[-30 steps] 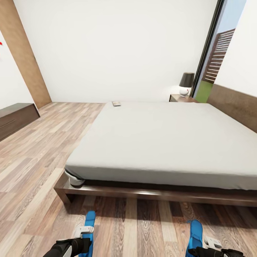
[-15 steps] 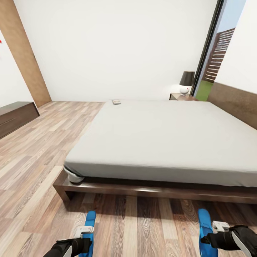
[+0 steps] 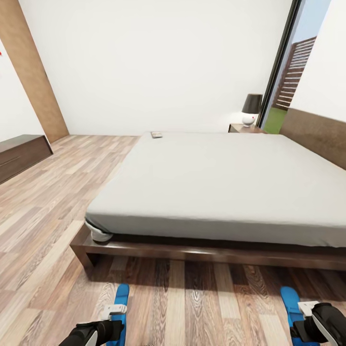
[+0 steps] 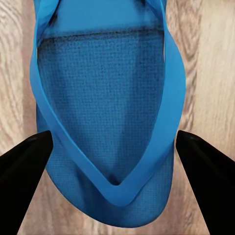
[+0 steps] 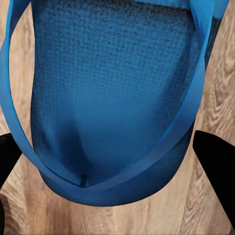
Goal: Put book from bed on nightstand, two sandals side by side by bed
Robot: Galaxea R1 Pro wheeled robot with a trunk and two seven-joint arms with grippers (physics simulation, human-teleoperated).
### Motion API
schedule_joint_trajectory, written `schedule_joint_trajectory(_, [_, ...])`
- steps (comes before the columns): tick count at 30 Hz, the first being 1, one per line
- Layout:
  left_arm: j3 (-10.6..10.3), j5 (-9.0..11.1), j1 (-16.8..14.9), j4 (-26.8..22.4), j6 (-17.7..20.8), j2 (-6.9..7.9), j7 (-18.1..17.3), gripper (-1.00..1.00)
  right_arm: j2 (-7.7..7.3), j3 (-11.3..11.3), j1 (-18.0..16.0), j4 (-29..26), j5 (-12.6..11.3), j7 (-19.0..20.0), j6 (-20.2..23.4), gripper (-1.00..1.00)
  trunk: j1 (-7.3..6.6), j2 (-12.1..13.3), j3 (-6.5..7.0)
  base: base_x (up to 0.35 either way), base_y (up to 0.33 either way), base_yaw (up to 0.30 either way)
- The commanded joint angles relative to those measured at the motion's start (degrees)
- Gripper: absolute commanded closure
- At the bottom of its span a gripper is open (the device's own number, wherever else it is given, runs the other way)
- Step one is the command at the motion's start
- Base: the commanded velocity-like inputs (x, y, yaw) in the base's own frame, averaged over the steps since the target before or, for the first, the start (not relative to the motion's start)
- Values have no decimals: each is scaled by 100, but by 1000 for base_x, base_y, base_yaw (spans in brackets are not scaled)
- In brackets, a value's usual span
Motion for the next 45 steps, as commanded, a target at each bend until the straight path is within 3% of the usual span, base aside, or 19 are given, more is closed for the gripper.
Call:
schedule_joint_trajectory(1, [-33,60,-2,-10,29,8,16,100,-8,42,-3,-13,-58,-15,27,100,21,-44,-24,0,0,0])
schedule_joint_trajectory(12, [-33,60,-2,-10,29,7,16,100,-24,32,-3,-79,-77,-3,37,100,263,-485,-221,0,0,0])
schedule_joint_trajectory(15, [-33,59,-2,-10,29,7,17,100,-101,22,-3,-102,-78,1,37,100,329,-605,-275,0,0,0])
schedule_joint_trajectory(25, [-33,61,-2,-10,29,7,17,100,-140,10,-3,-726,-80,5,37,100,549,-1006,-454,0,0,0])
schedule_joint_trajectory(39, [-31,60,-2,-10,27,7,17,100,-131,16,-3,-759,-87,-5,29,100,585,-1025,-765,0,0,0])
schedule_joint_trajectory(45, [14,53,-2,-27,-265,81,117,100,-123,28,-3,-758,-87,-8,28,100,585,-1025,-765,0,0,0])
